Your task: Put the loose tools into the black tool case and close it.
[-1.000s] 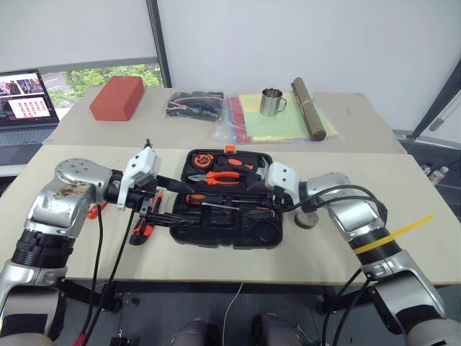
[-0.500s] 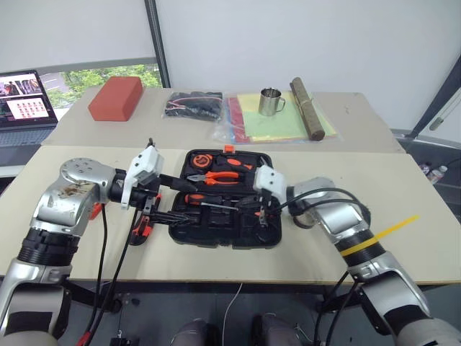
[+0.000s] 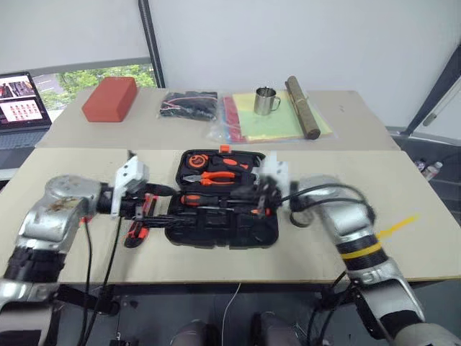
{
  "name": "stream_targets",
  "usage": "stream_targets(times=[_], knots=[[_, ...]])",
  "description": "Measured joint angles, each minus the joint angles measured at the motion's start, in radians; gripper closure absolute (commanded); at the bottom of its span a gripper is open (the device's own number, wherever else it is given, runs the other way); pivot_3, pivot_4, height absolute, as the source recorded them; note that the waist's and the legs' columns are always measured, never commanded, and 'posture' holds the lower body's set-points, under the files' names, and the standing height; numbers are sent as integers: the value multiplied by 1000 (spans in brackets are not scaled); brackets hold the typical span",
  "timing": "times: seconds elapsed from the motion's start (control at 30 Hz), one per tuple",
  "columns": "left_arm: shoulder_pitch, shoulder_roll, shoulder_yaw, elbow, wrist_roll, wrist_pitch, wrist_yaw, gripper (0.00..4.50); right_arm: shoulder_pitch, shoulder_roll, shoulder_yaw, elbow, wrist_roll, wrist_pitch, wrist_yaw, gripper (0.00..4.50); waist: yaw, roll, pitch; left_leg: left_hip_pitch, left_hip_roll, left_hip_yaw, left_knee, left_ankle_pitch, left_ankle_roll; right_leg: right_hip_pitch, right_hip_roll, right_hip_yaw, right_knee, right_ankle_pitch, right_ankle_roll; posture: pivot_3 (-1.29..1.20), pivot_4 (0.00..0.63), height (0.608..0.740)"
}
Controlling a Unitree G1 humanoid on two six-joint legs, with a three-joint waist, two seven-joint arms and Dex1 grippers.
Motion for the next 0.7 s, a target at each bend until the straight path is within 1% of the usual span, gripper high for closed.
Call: stream_targets(times=[0.07, 0.1, 0.13, 0.17, 0.2, 0.23, 0.27, 0.33, 0.4, 0.47, 0.53, 0.57, 0.63, 0.7], knots=[[107, 20, 108, -26, -11, 29, 51, 0, 26, -45, -64, -115, 97, 99, 5, 2785, 1, 0, 0, 0, 0, -1, -2, 0, 0, 1, -3, 0, -2, 0, 0, 0, 150, 736], [174, 28, 163, -38, -13, 41, 76, 0, 50, -64, -89, -173, 145, 148, 5, 2320, 1, 0, 0, 1, 0, -1, -2, 0, -1, 1, -5, 1, -3, 0, 0, 0, 150, 736], [227, 29, 210, -41, -13, 51, 100, 0, 72, -78, -104, -212, 185, 188, 4, 2086, 1, 0, 0, 1, 0, -1, -2, 0, -1, 1, -5, 0, -3, 0, 0, 0, 150, 736], [282, 28, 258, -43, -12, 58, 129, 0, 89, -86, -115, -247, 223, 225, -3, 1611, 1, 0, 0, 1, 0, -1, -2, -1, -1, 1, -5, 1, -3, 0, 0, 0, 150, 736], [322, 24, 296, -39, -11, 58, 153, 0, 107, -94, -127, -276, 251, 248, -7, 1423, 2, 0, 0, 1, 0, -1, -2, -1, -1, 1, -6, 1, -3, 0, 0, 0, 150, 736], [362, 20, 338, -32, -8, 57, 180, 0, 124, -106, -131, -309, 277, 268, -10, 1057, 3, 0, 0, 1, 0, -1, -2, -1, -1, 1, -6, 1, -2, 0, 0, 0, 150, 736], [390, 16, 370, -26, -7, 56, 200, 0, 138, -117, -134, -332, 297, 281, -16, 654, 5, 0, 0, 2, 0, -1, -2, -3, -5, 1, -7, 2, -2, 0, 0, 0, 150, 736], [418, 14, 416, -9, -8, 55, 230, 0, 157, -129, -132, -370, 316, 289, -28, 41, 14, 0, 0, 2, 0, -1, -2, -5, -9, 1, -8, 2, -2, 0, -1, 0, 150, 736], [418, 19, 432, 25, -4, 42, 249, 0, 172, -138, -125, -393, 325, 289, -38, 41, 23, 0, 0, 2, 0, -1, -2, -6, -11, 2, -10, 2, -2, 0, -1, 0, 150, 736], [389, 35, 421, 103, 23, 15, 266, 0, 190, -149, -111, -406, 325, 288, -47, 41, 30, -1, 0, 2, 0, -1, -1, -6, -11, 1, -11, 1, -2, 1, -2, 0, 150, 736], [327, 54, 391, 186, 52, -13, 283, 0, 193, -152, -99, -408, 325, 286, -55, 41, 34, -1, -1, 2, 0, 0, -1, -6, -11, 1, -10, 0, -2, 1, -2, 0, 150, 736], [248, 66, 342, 257, 81, -32, 288, 0, 196, -154, -96, -410, 325, 285, -66, 41, 39, -2, -1, 2, -1, 1, -1, -6, -11, 1, -10, -1, -1, 1, -3, 0, 150, 736], [147, 74, 282, 343, 112, -52, 292, 0, 193, -150, -89, -412, 325, 282, -78, 41, 42, -2, -1, 1, -1, 2, -1, -6, -11, 0, -5, -2, -1, 2, -3, 0, 150, 736], [1, 76, 172, 472, 168, -84, 274, 0, 194, -149, -86, -418, 323, 273, -102, 41, 39, -3, -2, 1, -2, 4, -1, -6, -11, 0, -3, -1, 0, 2, -2, 0, 150, 736]])
